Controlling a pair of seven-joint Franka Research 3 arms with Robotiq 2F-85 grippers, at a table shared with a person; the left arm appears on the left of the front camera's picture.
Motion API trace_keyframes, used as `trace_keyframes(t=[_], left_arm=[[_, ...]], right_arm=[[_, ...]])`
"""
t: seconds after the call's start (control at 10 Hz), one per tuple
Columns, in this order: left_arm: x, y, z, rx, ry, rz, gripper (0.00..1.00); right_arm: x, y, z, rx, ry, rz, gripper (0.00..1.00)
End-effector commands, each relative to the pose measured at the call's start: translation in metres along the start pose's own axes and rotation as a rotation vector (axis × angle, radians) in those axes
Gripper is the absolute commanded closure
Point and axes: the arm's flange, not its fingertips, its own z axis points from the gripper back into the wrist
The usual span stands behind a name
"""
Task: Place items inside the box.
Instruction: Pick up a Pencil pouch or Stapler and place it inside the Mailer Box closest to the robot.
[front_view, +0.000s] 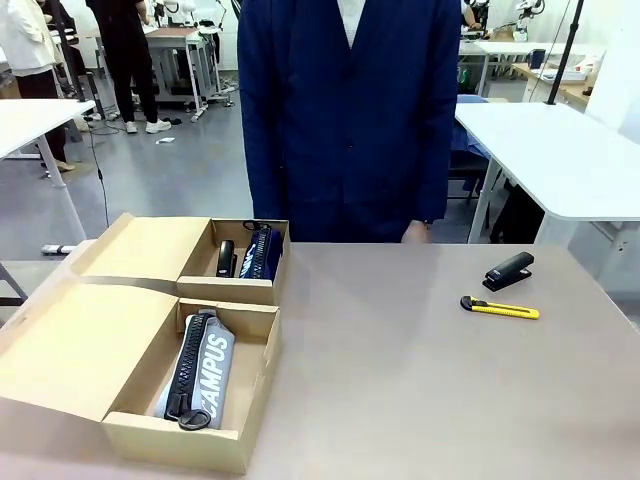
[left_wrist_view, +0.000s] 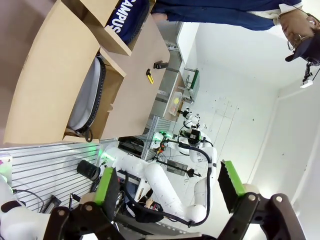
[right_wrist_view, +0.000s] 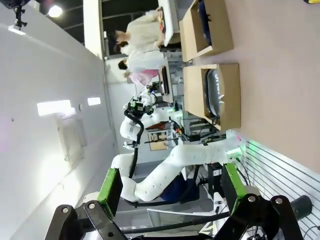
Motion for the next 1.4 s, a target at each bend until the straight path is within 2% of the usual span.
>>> trace_keyframes(t=[0.0, 0.6, 0.7, 0.8, 1.0, 1.1, 1.2, 1.3], left_arm=[[-0.003, 0.001, 0.002, 0.006, 0.01, -0.011, 0.0], [-0.003, 0.001, 0.002, 0.006, 0.01, -0.011, 0.0], [-0.003, 0.001, 0.002, 0.006, 0.01, -0.011, 0.0], [-0.003, 0.001, 0.002, 0.006, 0.01, -0.011, 0.0], [-0.003, 0.001, 0.002, 0.006, 0.01, -0.011, 0.0], [-0.003, 0.001, 0.002, 0.006, 0.01, -0.011, 0.0], [-0.003, 0.001, 0.002, 0.006, 0.01, -0.011, 0.0], [-0.003, 0.001, 0.002, 0.006, 0.01, -0.011, 0.0]], right_arm=[[-0.001, -0.001, 0.004, -0.003, -0.001, 0.009, 0.0], [0.0, -0.001, 0.002, -0.003, -0.007, -0.004, 0.0], [0.004, 0.001, -0.009, -0.141, 0.053, 0.098, 0.0], [0.03, 0.001, -0.015, -0.369, -0.125, 0.158, 0.0], [0.05, 0.003, -0.016, -0.791, -0.331, 0.267, 0.0], [0.047, 0.005, -0.009, -0.897, -0.425, 0.307, 0.0], [0.037, 0.008, 0.003, -0.871, -0.481, 0.353, 0.0], [0.033, 0.012, 0.01, -0.692, -0.425, 0.336, 0.0]])
